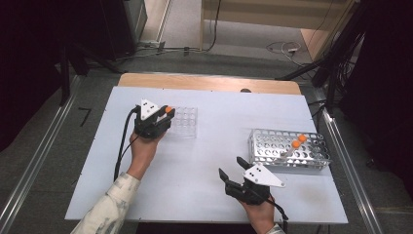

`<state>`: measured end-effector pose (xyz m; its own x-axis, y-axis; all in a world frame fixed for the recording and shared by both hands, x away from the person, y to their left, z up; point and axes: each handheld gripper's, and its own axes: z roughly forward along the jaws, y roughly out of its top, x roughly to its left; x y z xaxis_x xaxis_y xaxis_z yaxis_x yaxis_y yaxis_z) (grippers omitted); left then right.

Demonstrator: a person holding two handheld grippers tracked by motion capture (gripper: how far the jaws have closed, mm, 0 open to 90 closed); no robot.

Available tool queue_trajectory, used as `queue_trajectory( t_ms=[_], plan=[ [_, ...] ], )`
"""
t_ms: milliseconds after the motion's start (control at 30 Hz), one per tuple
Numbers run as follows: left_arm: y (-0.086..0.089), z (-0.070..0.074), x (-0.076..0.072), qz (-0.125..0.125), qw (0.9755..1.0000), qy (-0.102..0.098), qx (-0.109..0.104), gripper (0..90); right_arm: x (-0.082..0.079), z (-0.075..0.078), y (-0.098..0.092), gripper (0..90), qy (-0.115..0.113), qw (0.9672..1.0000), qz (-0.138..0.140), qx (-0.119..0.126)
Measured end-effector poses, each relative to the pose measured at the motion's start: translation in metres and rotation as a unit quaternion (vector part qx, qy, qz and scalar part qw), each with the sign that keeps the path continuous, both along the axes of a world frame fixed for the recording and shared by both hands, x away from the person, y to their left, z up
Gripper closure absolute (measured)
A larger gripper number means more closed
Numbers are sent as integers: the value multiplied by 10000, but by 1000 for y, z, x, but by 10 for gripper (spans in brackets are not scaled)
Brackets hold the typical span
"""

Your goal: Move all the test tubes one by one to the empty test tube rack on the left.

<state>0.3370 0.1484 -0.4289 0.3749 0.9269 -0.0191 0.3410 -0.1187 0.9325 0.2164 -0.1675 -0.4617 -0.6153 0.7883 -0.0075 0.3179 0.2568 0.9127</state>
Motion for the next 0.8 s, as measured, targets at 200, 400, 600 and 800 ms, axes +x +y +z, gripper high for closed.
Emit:
queue_trajectory(
  t_ms=[200,400,600,800],
  plan=[
    [0,1,-1,22,10000,-28,-5,570,0,0,1,285,-2,10000,13,-6],
    [0,3,-3,34,10000,-68,-16,569,0,0,1,286,4,10000,17,-9],
    [1,4,-4,5,10000,-78,-29,558,1,-1,1,284,0,10000,3,-10],
    [-2,6,-7,-3,9999,-75,-80,459,1,1,-3,282,0,10000,-65,3]
  ],
)
